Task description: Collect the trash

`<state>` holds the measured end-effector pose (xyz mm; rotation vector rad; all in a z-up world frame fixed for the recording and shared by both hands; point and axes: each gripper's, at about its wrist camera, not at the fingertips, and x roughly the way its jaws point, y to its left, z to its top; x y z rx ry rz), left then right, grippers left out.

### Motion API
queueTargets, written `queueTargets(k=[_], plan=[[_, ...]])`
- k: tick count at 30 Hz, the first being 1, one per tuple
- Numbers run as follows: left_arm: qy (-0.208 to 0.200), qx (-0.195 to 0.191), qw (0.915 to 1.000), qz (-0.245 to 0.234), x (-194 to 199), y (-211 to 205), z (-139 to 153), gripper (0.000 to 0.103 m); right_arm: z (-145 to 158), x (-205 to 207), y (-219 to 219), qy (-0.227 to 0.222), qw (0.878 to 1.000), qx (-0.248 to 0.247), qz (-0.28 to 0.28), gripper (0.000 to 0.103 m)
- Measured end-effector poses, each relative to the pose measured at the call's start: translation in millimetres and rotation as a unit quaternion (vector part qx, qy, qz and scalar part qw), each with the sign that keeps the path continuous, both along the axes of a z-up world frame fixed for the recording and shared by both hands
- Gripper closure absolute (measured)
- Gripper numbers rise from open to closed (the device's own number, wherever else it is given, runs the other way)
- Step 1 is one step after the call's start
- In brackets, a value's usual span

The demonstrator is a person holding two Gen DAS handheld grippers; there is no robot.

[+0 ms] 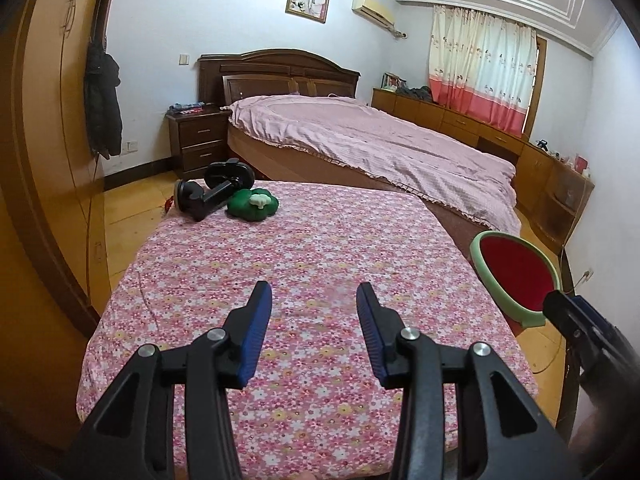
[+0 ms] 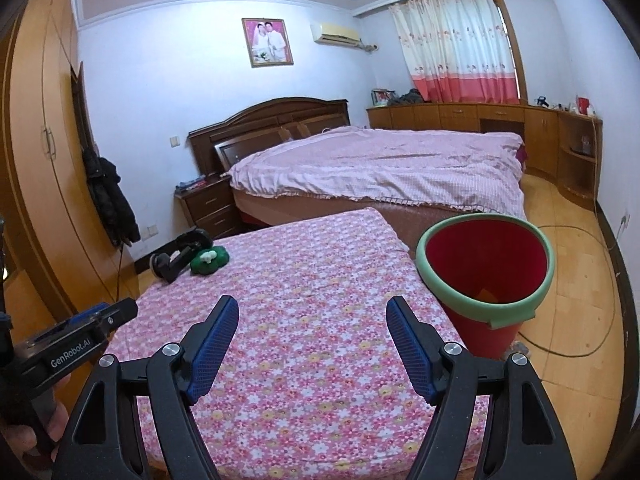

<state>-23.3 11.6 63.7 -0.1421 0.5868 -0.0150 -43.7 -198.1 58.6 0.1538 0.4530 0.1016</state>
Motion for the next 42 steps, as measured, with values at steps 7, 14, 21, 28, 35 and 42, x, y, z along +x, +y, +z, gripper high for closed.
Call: queueTargets(k=[7, 14, 21, 28, 35, 42], plan=[[0.002, 0.004, 1.0000, 0.007, 0.7, -1.4, -2.6, 0.059, 1.9, -2.8, -1.5, -0.006, 1.000, 0.003, -0.004, 0.026], [0.009, 0.007, 0.9998, 0.014, 2.8, -2.1, -5.5, 0.059, -0.5, -0.6, -5.2, -0.001, 1.000, 0.008, -0.005, 0.026], [0.004, 0.011, 0.9997, 0.020, 2.2, -1.7, -5.4, 0.059, -3.8, 3.3, -7.4, 0.008, 1.000, 0.013, -0.006, 0.026], [0.004, 0.016, 0.9997, 0.020, 2.1, -3.0, -5.1, 0.059, -3.6, 3.5, -7.6, 0.008, 1.000, 0.014, -0.006, 0.026], [0.001, 0.019, 0.9996, 0.021, 1.3, -3.8, -4.8, 0.059, -3.7, 3.8, -7.9, 0.008, 1.000, 0.014, -0.006, 0.026], [0.001, 0.019, 0.9996, 0.021, 1.4, -3.8, -4.6, 0.059, -3.4, 5.5, -8.6, 0.011, 1.000, 0.016, -0.007, 0.026]])
